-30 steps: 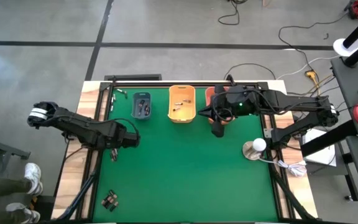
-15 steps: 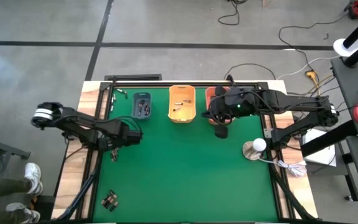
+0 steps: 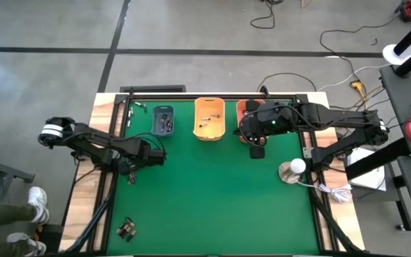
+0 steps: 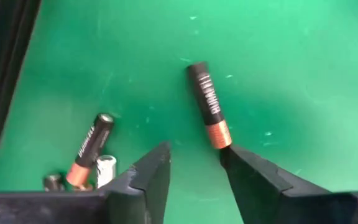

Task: Sort batteries
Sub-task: Put the black battery into the blue bin

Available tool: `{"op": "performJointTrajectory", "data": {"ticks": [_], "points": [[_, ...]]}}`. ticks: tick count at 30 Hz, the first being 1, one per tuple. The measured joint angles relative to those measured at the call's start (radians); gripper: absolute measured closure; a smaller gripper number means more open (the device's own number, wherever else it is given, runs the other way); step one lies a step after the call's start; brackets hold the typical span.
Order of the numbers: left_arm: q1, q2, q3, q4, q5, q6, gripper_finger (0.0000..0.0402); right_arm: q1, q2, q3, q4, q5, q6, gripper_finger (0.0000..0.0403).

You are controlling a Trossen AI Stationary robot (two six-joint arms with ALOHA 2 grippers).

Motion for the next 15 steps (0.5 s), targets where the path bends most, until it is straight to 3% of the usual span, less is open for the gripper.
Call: {"op": "performJointTrajectory", "data": {"ticks": [6,15], "points": [[0.002,0.013,0.012,0.005,-0.045,-0.156,0.0291,0.000,0.000,0.000,-0.004,0.000,-0.009,0.0390],[0.012,-0.033,0.014,-0.004,-0.114,-0.164,0.0273,0.000,-0.001,0.000,-0.004,-0.001,-0.049,0.0390]]}}
